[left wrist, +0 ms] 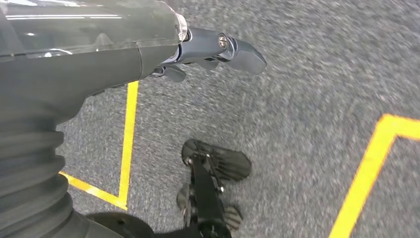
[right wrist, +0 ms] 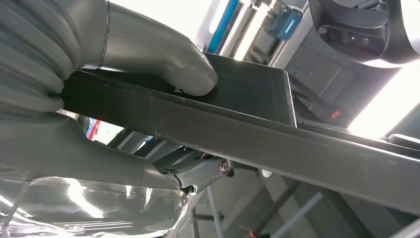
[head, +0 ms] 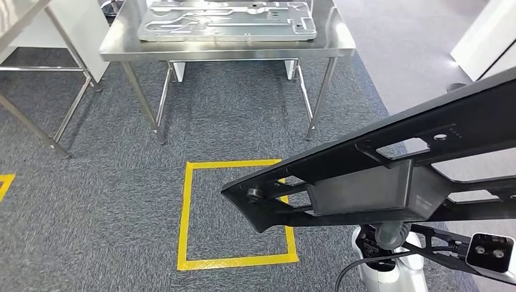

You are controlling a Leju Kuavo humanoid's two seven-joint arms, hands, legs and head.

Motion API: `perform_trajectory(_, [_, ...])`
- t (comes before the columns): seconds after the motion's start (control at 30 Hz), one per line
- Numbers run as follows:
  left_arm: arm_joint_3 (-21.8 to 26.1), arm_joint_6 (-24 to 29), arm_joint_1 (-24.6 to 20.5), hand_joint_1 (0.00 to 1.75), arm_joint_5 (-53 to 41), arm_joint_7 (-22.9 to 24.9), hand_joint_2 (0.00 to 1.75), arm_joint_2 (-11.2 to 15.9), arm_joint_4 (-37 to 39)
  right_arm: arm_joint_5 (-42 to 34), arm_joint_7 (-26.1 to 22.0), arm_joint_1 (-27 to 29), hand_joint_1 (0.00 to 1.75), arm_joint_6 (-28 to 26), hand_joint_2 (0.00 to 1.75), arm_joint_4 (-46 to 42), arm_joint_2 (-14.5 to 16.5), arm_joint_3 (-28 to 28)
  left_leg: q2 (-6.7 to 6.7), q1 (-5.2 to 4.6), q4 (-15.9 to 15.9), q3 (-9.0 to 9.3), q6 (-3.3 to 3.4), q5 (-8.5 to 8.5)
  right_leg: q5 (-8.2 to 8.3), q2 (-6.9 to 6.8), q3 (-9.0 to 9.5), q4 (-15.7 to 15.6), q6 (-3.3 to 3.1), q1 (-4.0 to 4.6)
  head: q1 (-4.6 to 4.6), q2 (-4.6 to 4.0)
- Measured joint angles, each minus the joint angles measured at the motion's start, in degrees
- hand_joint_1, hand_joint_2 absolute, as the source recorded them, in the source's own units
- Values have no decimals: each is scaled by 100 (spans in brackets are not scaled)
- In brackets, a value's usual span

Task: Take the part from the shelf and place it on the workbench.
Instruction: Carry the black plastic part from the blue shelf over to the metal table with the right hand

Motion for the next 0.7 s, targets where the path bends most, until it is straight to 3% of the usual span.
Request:
perform_trajectory(0.03, [1,-14,-6,0,1,-8,175,-1,0,4,0,-4,175,-3,175,-2,8,0,50,-13,3,17,-35,-16,18,-59,70,-141,-33,24,0,0])
perform_trajectory(0.1, [3,-28,-16,0,0,-19,175,-2,-1,8,-1,-3,175,-7,175,-5,20,0,157,-16,-8,52,-103,-37,18,56,55,-170,-99,41,0,0])
perform_trajectory(0.17, [3,-34,-25,0,-1,-22,175,-1,-1,7,-1,1,175,-1,175,-10,26,0,41,6,101,36,-162,-147,49,181,67,-208,-170,18,-1,0])
perform_trajectory(0.2, [4,-42,-22,0,-1,-22,175,0,-1,8,-1,0,175,7,175,-13,35,0,-99,20,322,-54,-184,-293,64,233,78,-227,-205,2,-1,0])
perform_trajectory(0.27, [8,-71,-6,0,-1,-16,175,3,0,17,-1,-1,175,31,175,-15,56,-1,-356,34,1074,-406,-209,-671,70,330,79,-232,-252,6,-1,0])
perform_trajectory(0.3, [10,-97,2,0,-1,-10,175,4,0,33,-1,2,175,52,175,-14,63,-2,-402,35,1444,-595,-218,-798,67,379,79,-229,-263,13,-1,0])
perform_trajectory(0.33, [14,-126,9,0,-4,-3,175,4,0,56,-1,4,175,78,175,-14,68,-9,-417,34,1646,-715,-220,-813,63,432,83,-224,-268,20,-1,0])
perform_trajectory(0.37, [16,-157,16,0,-8,2,175,4,0,81,-1,6,175,108,175,-14,74,-21,-420,35,1620,-732,-215,-709,56,483,93,-218,-266,24,-1,0])
perform_trajectory(0.4, [20,-185,21,0,-13,6,175,6,0,102,-1,7,175,135,175,-15,85,-38,-422,35,1364,-643,-203,-506,44,526,108,-210,-261,26,-1,0])
perform_trajectory(0.43, [25,-205,23,0,-19,7,175,9,0,115,-1,7,175,157,175,-17,101,-60,-428,35,961,-481,-183,-262,28,558,126,-201,-248,26,-1,0])
perform_trajectory(0.5, [33,-235,14,0,-24,4,175,17,0,134,-1,7,175,185,175,-21,135,-105,-465,17,266,-186,-125,21,-6,597,141,-176,-203,44,-1,0])
perform_trajectory(0.53, [36,-245,6,0,-26,3,175,20,0,150,-1,8,175,191,175,-22,148,-123,-481,4,110,-121,-95,53,-15,607,137,-168,-176,50,-1,0])
perform_trajectory(0.63, [38,-263,-12,0,-38,-11,175,19,-1,203,-1,19,175,178,175,-43,174,-160,-483,2,33,-89,3,55,-30,612,136,-162,-84,41,-1,0])
perform_trajectory(0.7, [39,-271,-14,0,-51,-25,175,17,-1,223,-1,21,175,146,175,-80,180,-175,-464,29,-12,-54,71,76,-189,541,38,83,-27,36,-1,0])
